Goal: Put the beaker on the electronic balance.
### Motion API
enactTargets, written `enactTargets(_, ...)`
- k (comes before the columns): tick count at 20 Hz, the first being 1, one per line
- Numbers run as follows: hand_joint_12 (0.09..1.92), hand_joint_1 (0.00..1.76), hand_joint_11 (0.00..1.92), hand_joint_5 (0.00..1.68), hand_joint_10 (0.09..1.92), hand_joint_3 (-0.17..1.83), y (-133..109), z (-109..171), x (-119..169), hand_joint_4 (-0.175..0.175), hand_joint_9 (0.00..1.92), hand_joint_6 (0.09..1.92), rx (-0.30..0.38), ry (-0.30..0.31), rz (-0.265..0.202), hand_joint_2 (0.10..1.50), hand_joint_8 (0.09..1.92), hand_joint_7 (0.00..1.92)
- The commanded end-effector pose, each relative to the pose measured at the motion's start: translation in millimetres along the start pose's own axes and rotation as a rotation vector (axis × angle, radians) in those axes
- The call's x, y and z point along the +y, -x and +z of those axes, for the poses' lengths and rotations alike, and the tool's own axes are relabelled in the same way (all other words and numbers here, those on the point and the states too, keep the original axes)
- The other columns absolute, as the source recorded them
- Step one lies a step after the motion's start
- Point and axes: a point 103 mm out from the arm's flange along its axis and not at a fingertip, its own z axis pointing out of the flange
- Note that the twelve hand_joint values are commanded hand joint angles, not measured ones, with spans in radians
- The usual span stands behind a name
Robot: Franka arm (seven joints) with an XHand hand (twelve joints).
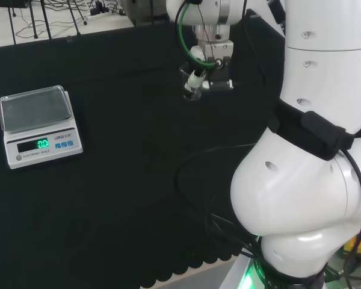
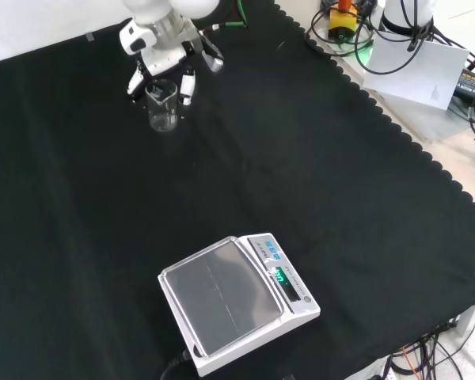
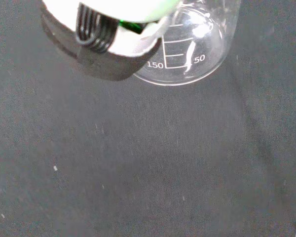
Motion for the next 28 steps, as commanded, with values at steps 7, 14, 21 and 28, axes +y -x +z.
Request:
enactTargets(7,0.93,1.18,1.18,0.79,1.2,0.68,-6.8,-42.8,-4.1,0.001,0.98,1.38,-0.018,0.017,-0.075,0.89,1.5,0.85)
enactTargets(14,0.93,1.18,1.17,0.8,1.2,0.69,-83.8,-50.2,5.4,0.002,0.98,1.38,-0.021,0.01,-0.135,0.89,1.5,0.85)
enactTargets(21,0.93,1.18,1.17,0.8,1.2,0.71,-207.3,-45.0,19.9,0.003,0.99,1.38,-0.037,-0.009,-0.279,0.87,1.5,0.85)
enactTargets(28,0.94,1.18,1.17,0.81,1.19,0.72,-295.6,-34.7,28.1,0.003,0.99,1.38,-0.069,-0.039,-0.388,0.87,1.5,0.86)
